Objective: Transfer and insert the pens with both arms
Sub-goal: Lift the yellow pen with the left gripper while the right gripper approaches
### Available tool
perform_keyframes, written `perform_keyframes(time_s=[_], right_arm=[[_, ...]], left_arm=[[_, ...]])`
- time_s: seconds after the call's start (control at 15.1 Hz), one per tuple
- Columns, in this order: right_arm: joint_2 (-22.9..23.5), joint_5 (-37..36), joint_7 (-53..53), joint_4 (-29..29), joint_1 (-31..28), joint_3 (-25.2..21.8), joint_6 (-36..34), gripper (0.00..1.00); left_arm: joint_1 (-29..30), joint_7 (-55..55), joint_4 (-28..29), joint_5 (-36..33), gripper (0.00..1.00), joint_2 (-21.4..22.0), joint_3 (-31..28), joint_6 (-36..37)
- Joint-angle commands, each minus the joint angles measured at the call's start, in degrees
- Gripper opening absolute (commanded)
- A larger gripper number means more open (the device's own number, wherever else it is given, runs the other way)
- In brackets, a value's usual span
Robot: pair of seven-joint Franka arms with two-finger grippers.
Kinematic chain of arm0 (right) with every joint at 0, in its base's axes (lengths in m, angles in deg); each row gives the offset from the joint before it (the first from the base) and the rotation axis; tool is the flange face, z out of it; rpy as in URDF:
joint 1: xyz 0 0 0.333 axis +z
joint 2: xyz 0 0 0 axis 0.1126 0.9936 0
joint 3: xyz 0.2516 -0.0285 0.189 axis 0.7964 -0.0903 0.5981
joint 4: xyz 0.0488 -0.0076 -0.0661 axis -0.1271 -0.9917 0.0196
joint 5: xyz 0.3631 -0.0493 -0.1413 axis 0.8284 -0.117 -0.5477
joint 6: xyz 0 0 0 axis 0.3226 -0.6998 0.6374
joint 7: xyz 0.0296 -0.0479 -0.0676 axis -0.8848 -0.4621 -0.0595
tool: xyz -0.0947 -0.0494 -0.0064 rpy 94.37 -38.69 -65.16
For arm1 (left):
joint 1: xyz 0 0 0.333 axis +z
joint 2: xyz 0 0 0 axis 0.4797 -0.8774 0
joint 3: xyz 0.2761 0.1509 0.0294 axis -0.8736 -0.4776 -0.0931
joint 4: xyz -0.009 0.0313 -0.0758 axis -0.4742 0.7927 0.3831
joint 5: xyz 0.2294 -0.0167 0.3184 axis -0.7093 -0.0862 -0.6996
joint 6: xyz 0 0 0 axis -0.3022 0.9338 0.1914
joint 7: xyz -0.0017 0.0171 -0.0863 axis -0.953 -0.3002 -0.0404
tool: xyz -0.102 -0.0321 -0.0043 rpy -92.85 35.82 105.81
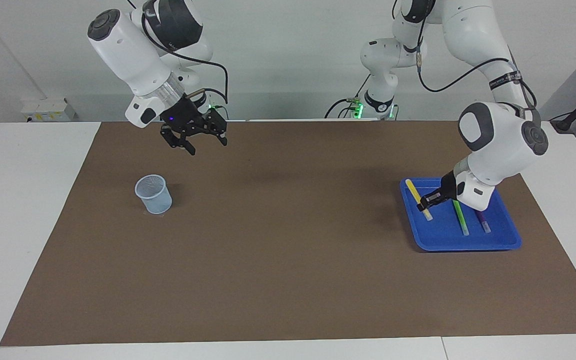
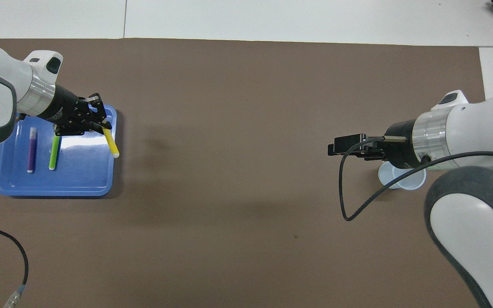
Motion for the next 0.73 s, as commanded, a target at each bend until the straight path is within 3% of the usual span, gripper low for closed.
perform_keyframes(time_s=[0.0,0.27,0.66], right_arm=[[-1.1,3.2,5.7,-1.7,2.8,0.0,5.6,1.0],[-0.9,6.4,15.2,-1.9,6.8,0.0,11.0,1.0],[0.0,6.5,25.2,-1.8,15.2,0.0,20.0,1.0]], left_arm=[[-0.3,-13.7,0.3,6.4,0.0,3.5,0.1,4.0],[-1.4,-30.6,0.6,12.5,0.0,5.8,0.9,8.0],[-1.8,-48.4,2.8,22.2,0.0,6.9,2.6,8.0]])
